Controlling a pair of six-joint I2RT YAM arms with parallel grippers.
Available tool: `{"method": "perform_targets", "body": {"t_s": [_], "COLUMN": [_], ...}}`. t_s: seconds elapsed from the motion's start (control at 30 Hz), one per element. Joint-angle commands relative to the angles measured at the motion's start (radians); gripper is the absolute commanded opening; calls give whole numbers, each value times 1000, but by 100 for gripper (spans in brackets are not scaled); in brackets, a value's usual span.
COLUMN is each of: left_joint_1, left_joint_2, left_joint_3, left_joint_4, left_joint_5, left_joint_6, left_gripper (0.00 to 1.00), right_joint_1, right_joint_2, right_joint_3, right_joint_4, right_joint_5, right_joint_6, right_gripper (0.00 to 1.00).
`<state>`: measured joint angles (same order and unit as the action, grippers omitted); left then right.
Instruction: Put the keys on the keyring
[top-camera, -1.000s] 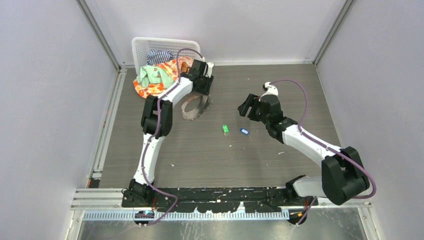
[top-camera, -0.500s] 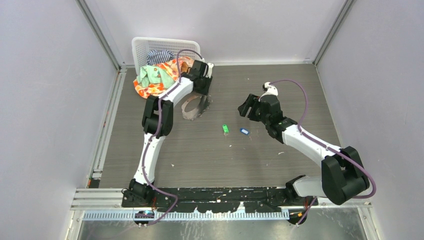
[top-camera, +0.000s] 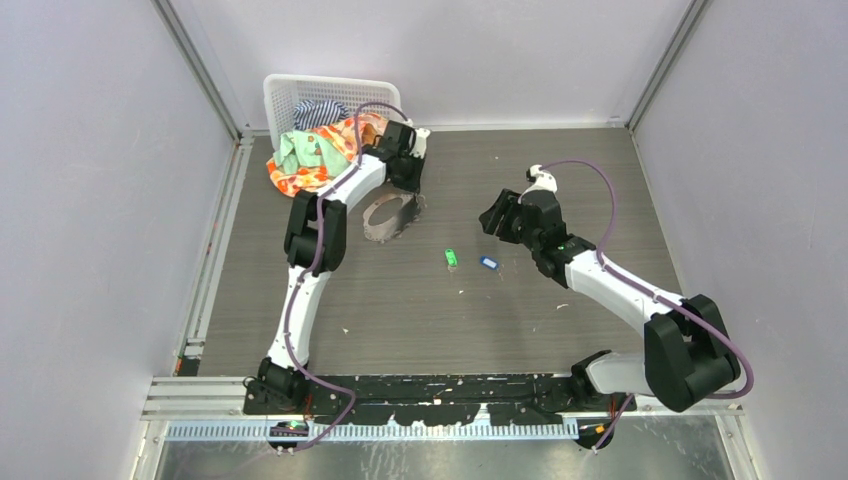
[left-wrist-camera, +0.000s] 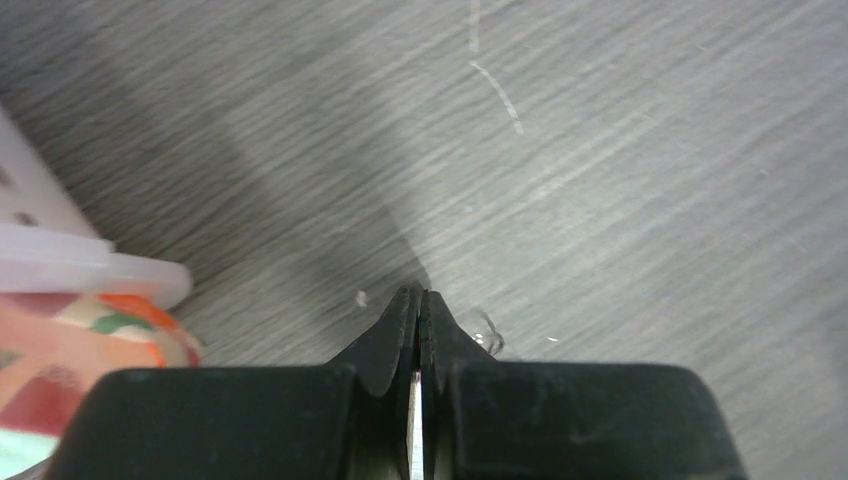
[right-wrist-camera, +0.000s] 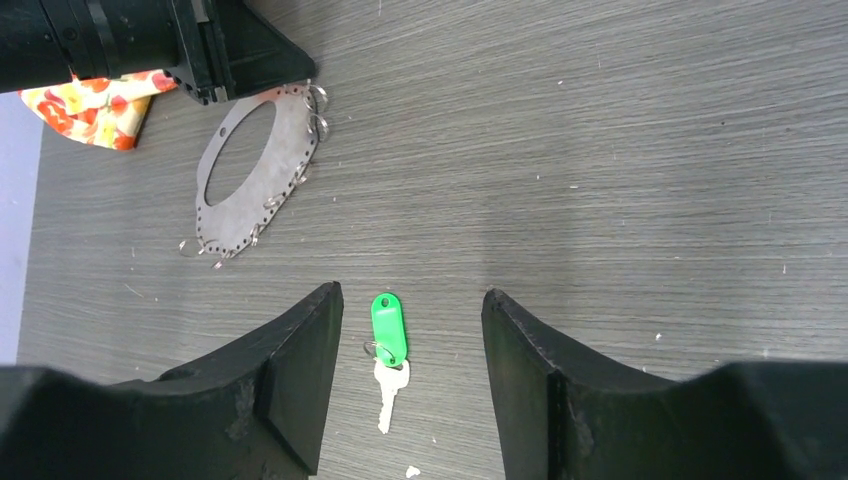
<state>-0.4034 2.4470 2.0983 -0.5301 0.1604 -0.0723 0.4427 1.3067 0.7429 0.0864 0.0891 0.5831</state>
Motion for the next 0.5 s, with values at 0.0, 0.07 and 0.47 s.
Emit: {"method": "perform_targets", "body": {"t_s": [0.0,0.07,0.47], "left_joint_1": [6,5,0], "left_joint_2": [-45,-74,-420], "left_joint_3": [36,30,-77], "left_joint_4": [-41,-75,-395], "left_joint_5": [194,238,420], "left_joint_6": [40,81,468], "left_gripper": [0,0,0], "right_joint_1": [4,4,6], "right_joint_2": [-47,-52,-122], "right_joint_3": [5,11,-54], "right_joint_4": [28,33,329], "right_joint_5": [13,6,-307], "right_joint_6": [8,5,-4], "right_gripper": [57,55,46]}}
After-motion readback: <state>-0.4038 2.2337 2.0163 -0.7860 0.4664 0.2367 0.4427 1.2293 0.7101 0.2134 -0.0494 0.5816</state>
